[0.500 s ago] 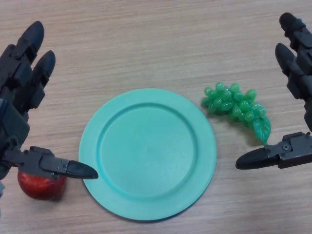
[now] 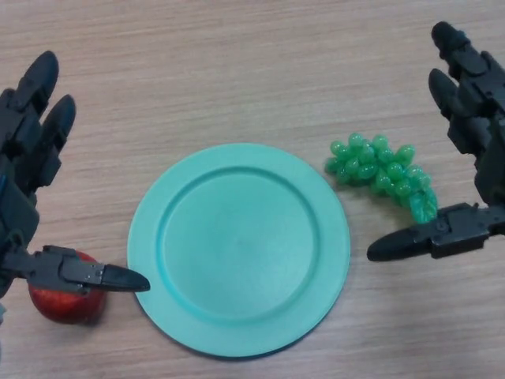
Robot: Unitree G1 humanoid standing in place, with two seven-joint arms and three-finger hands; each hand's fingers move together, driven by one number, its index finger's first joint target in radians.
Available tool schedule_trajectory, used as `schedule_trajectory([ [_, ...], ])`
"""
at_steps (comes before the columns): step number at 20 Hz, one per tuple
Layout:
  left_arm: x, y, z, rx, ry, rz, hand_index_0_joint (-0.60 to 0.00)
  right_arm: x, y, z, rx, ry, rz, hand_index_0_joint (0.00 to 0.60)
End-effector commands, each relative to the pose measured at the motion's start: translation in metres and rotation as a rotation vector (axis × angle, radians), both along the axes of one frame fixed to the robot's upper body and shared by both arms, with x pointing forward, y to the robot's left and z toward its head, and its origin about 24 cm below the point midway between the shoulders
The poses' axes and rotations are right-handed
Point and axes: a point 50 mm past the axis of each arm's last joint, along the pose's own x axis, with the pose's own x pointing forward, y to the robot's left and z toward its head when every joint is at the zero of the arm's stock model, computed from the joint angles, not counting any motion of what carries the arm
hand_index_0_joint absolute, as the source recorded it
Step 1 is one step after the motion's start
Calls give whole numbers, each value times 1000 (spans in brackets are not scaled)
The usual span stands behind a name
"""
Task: Pick up the green grapes and place it on the plate
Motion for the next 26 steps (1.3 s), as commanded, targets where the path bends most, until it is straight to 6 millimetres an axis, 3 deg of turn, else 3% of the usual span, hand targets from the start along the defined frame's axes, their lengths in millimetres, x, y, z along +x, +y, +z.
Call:
schedule_trajectory([
  [1,-12,7,26,68,-225,72,0,11,0,26,-46,-234,-22,0],
  [7,-13,4,19,61,-219,64,0,68,-4,-4,-221,-212,-122,0],
  [11,-16,4,22,53,-226,57,0,91,-10,-26,-320,-151,-167,0],
  [12,-16,4,22,53,-227,57,0,92,-10,-27,-324,-149,-168,50],
  [13,-16,4,22,51,-229,58,0,93,-10,-28,-333,-144,-170,200],
  [16,-18,6,23,42,-230,60,0,103,-8,-39,-451,-105,-181,552],
  [17,-19,7,24,40,-232,64,0,107,-8,-46,-564,-90,-175,600],
  [19,-20,6,23,40,-230,62,0,110,-10,-56,-757,-67,-156,600],
  [22,-21,6,22,41,-232,61,0,110,-11,-60,-819,-43,-144,600],
  [26,-24,10,24,36,-241,74,0,108,-5,-28,-751,-107,-163,600],
])
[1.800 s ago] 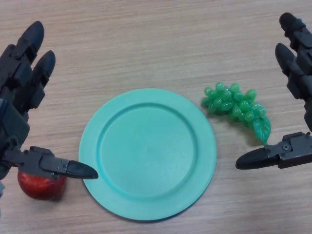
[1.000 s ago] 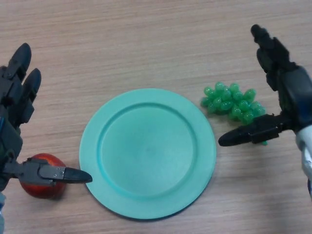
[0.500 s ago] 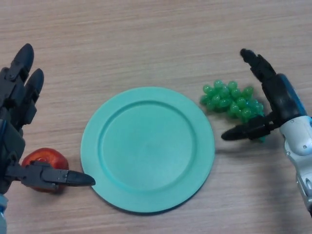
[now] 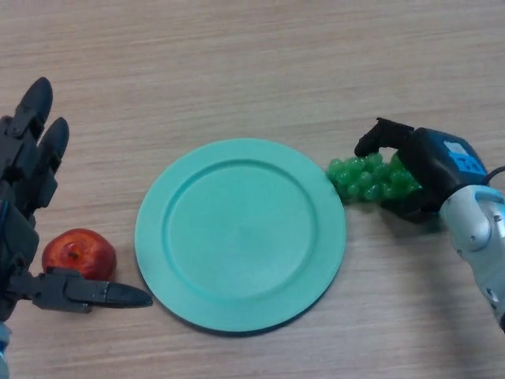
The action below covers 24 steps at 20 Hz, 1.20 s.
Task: Pick up the green grapes and place it on the plate
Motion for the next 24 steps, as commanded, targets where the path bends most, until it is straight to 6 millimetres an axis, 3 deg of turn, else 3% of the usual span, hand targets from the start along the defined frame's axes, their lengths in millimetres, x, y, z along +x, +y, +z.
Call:
schedule_trajectory([
  [1,-15,12,35,37,-244,40,0,6,4,73,116,-266,28,600],
  [4,-15,16,35,25,-246,69,0,-4,30,107,237,-304,102,600],
  [5,-15,18,35,23,-248,79,0,-12,47,119,294,-300,156,600],
  [9,-15,22,32,22,-242,85,0,-38,108,139,353,-252,332,600],
  [12,-16,25,33,19,-238,82,0,-49,135,142,344,-257,375,600],
  [14,-17,27,33,19,-239,84,0,-52,140,144,337,-267,387,400],
  [15,-17,27,34,17,-240,85,0,-54,143,145,325,-277,400,249],
  [16,-17,28,33,15,-240,86,0,-57,146,146,318,-285,411,149],
  [17,-18,30,32,11,-237,88,0,-62,150,149,331,-307,434,8],
  [20,-18,31,35,20,-236,89,0,-64,147,154,379,-322,435,0],
  [24,-17,25,42,43,-245,65,0,-75,119,154,492,-286,388,0],
])
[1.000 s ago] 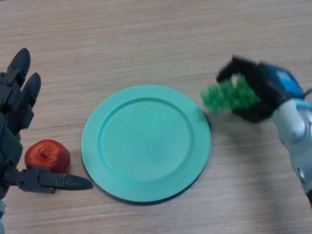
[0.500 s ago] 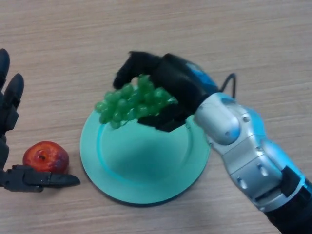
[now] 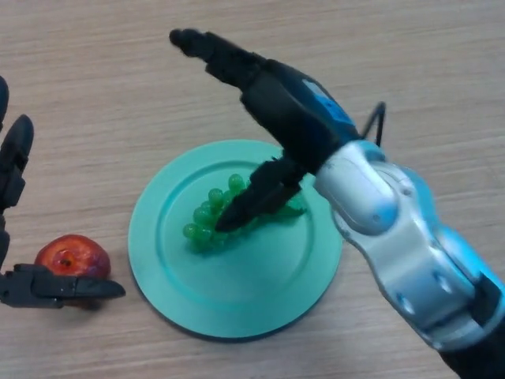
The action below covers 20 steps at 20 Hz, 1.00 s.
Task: Pick up the green grapes and place it on the plate
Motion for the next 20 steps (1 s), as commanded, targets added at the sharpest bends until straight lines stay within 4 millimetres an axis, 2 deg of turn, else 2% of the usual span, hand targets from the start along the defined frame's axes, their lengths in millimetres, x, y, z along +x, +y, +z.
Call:
schedule_trajectory([
  [1,-13,5,37,105,-207,18,0,-11,-34,36,172,-127,-54,0],
  [7,-16,-4,38,98,-215,-2,0,-52,-97,20,494,37,-83,0],
  [9,-13,-6,38,111,-198,-3,0,-64,-106,19,594,36,-74,0],
  [11,-13,-9,40,116,-193,-5,0,-72,-105,18,673,41,-50,0],
  [15,-14,-11,43,122,-196,-3,0,-77,-92,20,693,23,-10,0],
  [20,-15,-16,48,147,-206,-11,0,-82,-89,25,704,14,19,0],
])
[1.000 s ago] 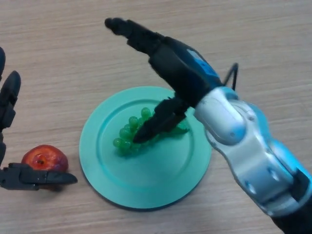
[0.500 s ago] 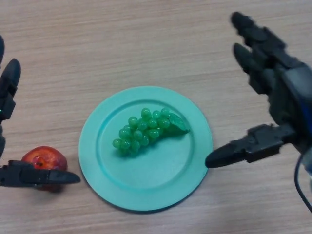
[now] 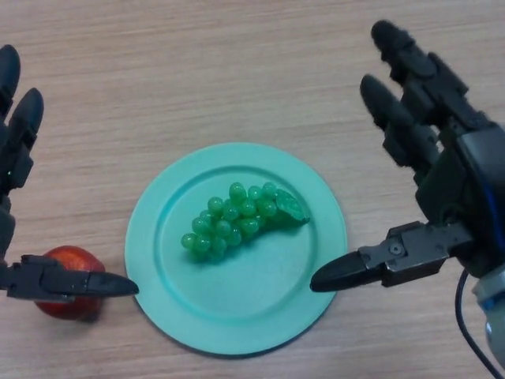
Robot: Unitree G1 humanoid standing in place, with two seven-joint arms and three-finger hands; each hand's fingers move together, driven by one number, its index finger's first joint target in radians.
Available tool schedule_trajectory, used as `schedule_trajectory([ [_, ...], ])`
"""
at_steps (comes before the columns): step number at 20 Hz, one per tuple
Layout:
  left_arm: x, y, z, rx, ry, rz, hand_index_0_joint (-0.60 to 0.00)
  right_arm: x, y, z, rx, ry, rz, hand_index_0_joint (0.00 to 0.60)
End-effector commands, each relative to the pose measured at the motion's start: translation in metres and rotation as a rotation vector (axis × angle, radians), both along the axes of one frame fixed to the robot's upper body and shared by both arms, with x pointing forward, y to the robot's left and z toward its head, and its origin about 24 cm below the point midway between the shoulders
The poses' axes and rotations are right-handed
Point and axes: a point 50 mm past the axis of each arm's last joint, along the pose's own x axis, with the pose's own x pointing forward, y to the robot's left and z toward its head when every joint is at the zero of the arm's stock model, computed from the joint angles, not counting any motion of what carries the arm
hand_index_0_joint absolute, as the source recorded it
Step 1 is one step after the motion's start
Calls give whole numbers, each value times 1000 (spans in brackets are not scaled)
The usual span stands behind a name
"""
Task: Pick up the green grapes and place it on the plate
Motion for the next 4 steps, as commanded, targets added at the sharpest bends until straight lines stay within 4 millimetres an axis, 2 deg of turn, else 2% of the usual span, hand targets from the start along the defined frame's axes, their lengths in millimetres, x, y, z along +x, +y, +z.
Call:
schedule_trajectory([
  [1,-10,-1,30,82,-170,17,0,-11,-2,26,54,-212,32,0],
  [4,-12,-3,32,72,-159,18,0,-8,-5,21,15,-217,31,0],
])
